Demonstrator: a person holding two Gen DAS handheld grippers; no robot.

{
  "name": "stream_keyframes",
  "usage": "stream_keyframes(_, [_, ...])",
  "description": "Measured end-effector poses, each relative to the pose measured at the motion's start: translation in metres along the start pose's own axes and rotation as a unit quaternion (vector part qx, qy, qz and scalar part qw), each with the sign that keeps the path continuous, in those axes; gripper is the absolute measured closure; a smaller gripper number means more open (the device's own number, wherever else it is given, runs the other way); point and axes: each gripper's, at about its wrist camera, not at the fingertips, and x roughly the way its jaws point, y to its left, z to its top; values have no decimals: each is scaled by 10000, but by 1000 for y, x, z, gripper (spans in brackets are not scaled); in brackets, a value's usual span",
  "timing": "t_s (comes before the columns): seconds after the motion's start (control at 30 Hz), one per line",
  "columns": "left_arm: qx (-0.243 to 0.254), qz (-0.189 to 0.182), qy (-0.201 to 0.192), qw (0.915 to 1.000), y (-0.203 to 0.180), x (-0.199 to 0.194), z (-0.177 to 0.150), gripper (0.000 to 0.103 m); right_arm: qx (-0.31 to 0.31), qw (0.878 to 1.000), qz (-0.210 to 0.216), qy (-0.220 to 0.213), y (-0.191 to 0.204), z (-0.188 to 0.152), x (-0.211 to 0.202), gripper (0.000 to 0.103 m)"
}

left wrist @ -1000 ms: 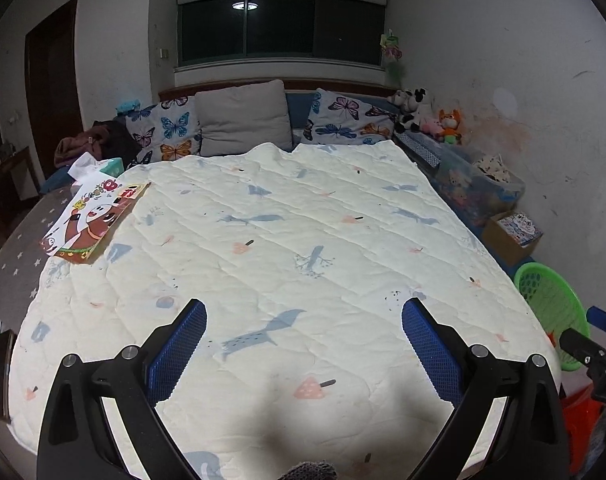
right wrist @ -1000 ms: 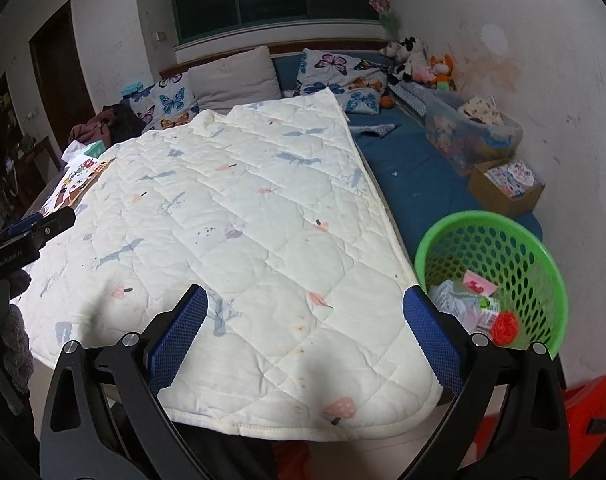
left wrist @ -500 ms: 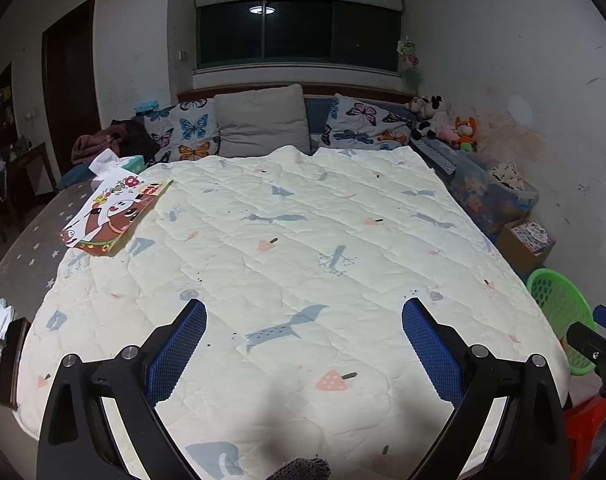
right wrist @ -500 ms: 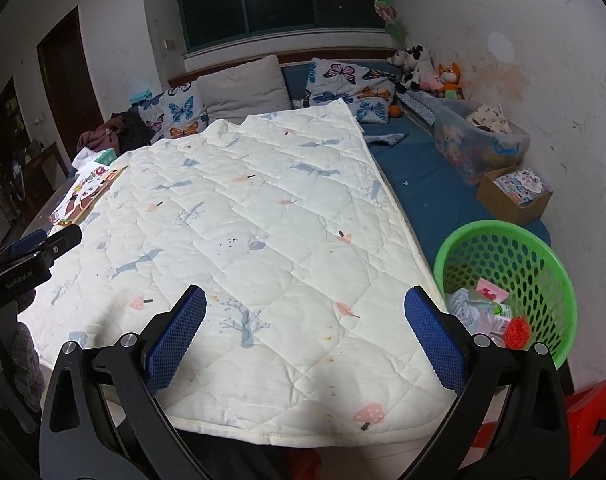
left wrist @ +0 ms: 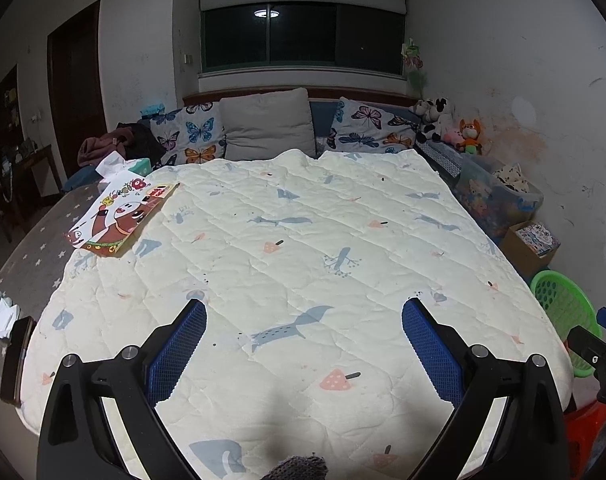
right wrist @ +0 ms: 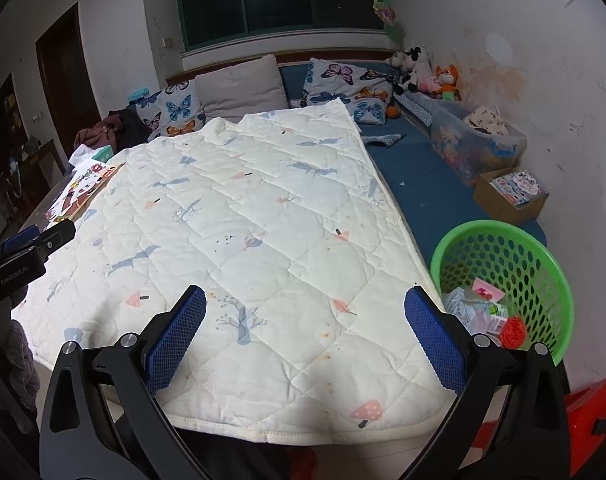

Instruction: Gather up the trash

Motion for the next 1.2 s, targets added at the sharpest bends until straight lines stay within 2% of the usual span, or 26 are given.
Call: stream_keyframes(1.2, [23, 46, 73, 10000, -3, 4, -3, 8, 26, 10000, -10, 40, 1, -2, 3, 4])
